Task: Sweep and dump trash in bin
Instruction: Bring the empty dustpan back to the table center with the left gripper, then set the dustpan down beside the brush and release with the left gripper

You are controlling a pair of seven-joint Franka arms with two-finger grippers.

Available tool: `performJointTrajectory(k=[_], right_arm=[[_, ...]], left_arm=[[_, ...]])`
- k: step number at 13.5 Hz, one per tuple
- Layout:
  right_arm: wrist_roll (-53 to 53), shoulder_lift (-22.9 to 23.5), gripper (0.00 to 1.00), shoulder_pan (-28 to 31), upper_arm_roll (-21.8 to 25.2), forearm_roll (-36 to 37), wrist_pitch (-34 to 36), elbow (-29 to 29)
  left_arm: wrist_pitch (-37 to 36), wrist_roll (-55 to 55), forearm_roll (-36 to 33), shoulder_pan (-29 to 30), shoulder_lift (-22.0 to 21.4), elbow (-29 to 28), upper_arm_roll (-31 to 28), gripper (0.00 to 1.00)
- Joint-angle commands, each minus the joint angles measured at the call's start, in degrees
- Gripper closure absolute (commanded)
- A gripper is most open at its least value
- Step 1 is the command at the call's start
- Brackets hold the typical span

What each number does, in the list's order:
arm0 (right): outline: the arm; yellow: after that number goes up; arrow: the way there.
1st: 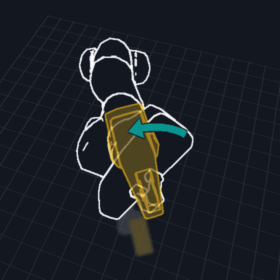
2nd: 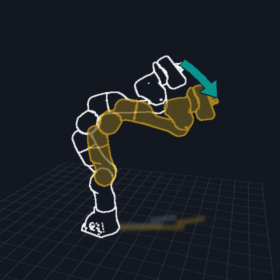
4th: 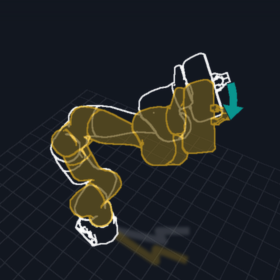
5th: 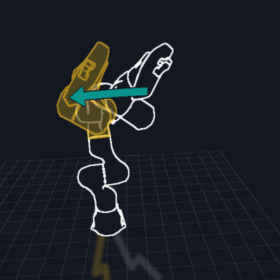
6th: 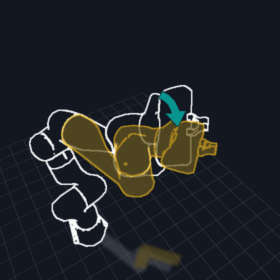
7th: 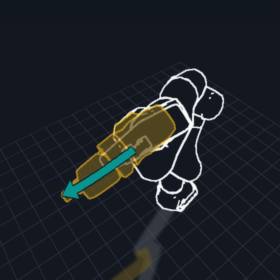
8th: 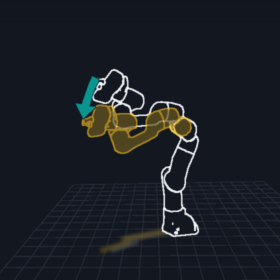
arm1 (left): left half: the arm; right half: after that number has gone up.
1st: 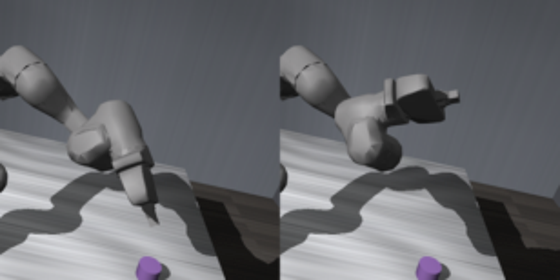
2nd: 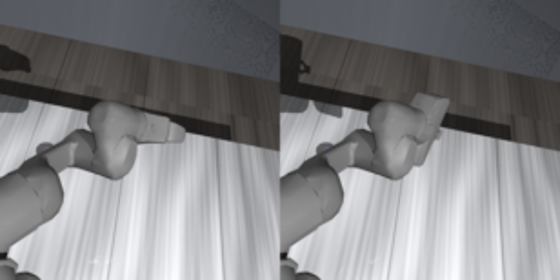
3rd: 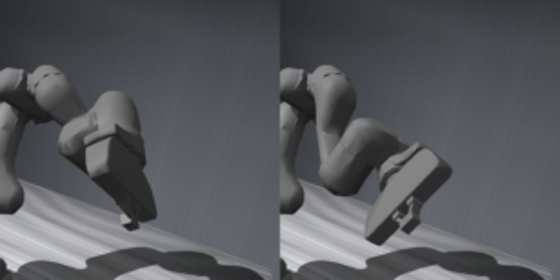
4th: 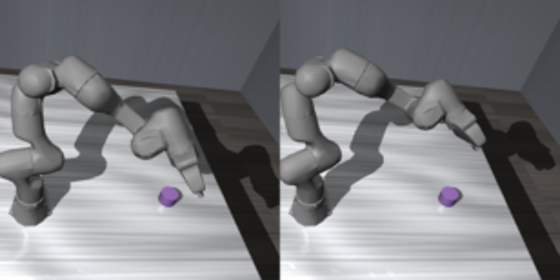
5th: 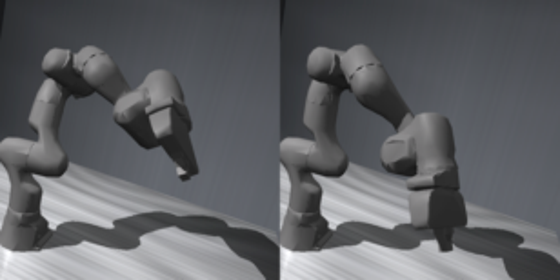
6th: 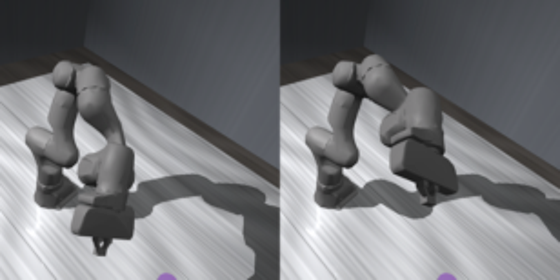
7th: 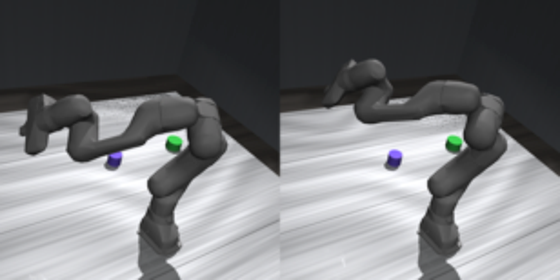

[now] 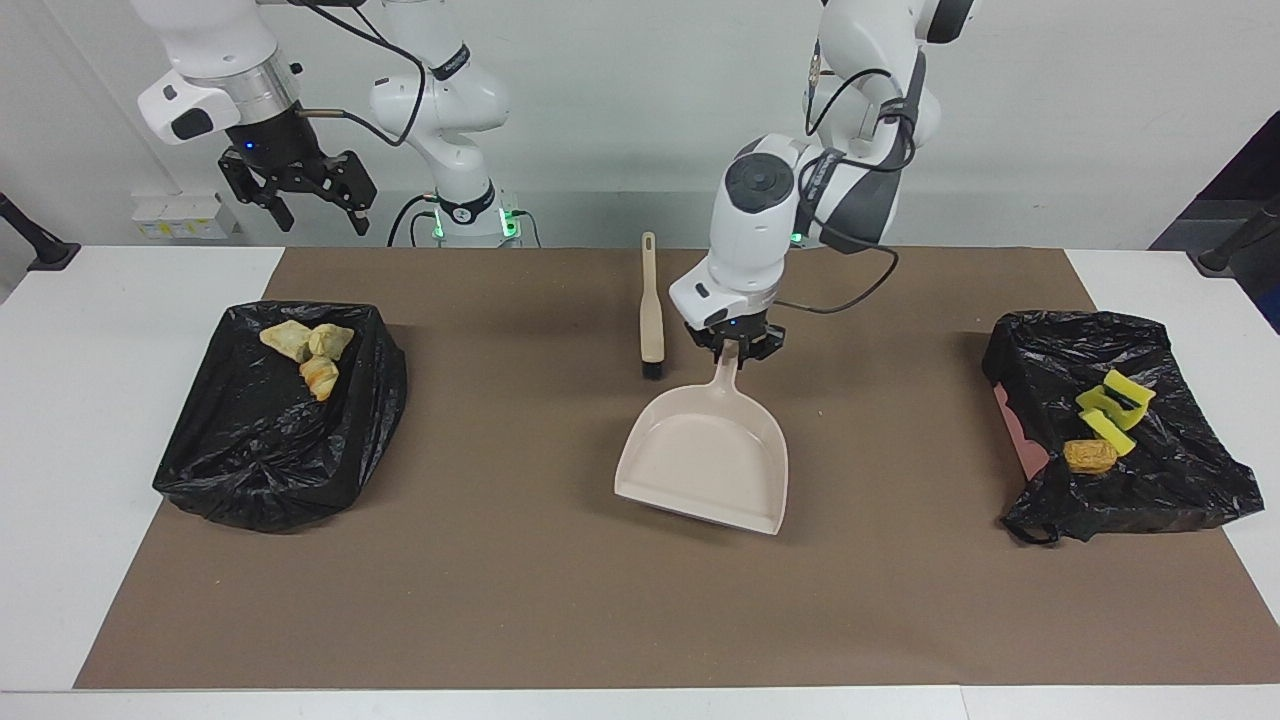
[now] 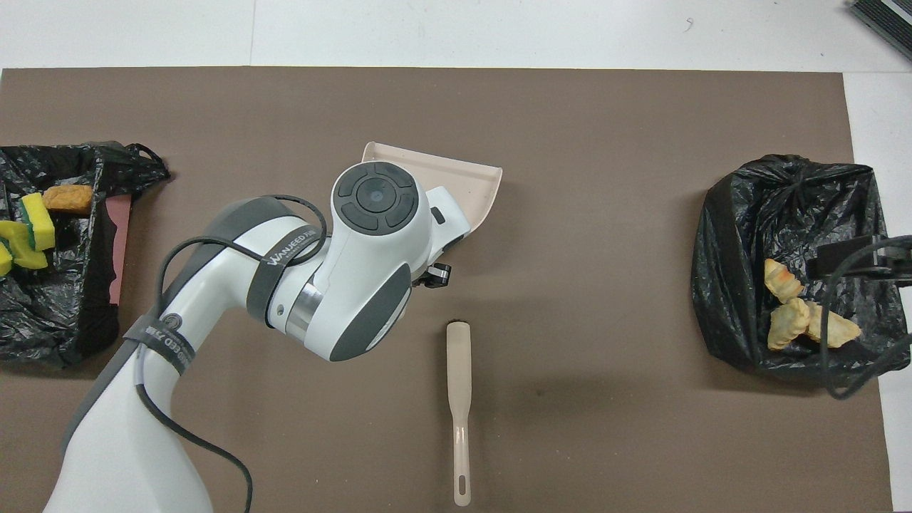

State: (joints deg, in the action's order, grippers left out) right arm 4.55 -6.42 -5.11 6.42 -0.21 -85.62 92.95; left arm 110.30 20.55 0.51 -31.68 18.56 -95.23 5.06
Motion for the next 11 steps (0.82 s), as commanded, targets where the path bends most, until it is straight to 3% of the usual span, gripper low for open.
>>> performJointTrajectory(k=[1, 9, 10, 11], right_arm=[[-1.91, -1.49, 0.0, 0.28, 0.0, 0.04, -2.34, 1.62], [-1.91, -1.66, 0.0, 0.37, 0.09, 0.04, -2.01, 2.58], [-2.08, -1.75, 0.0, 0.37, 0.09, 0.04, -1.83, 3.37], [-2.69, -2.71, 0.0, 0.45, 0.17, 0.04, -2.0, 4.51]], left_arm=[[1.84, 4.83, 1.16, -1.53, 1.39, 1.36, -0.84, 1.0], [9.32, 11.44, 0.37, -4.0, 5.26, 0.57, -0.93, 0.99], [9.23, 11.88, 0.37, -4.0, 5.17, 0.31, -0.93, 0.83], [8.45, 11.97, 0.37, -4.0, 5.09, 0.31, -0.93, 0.53]])
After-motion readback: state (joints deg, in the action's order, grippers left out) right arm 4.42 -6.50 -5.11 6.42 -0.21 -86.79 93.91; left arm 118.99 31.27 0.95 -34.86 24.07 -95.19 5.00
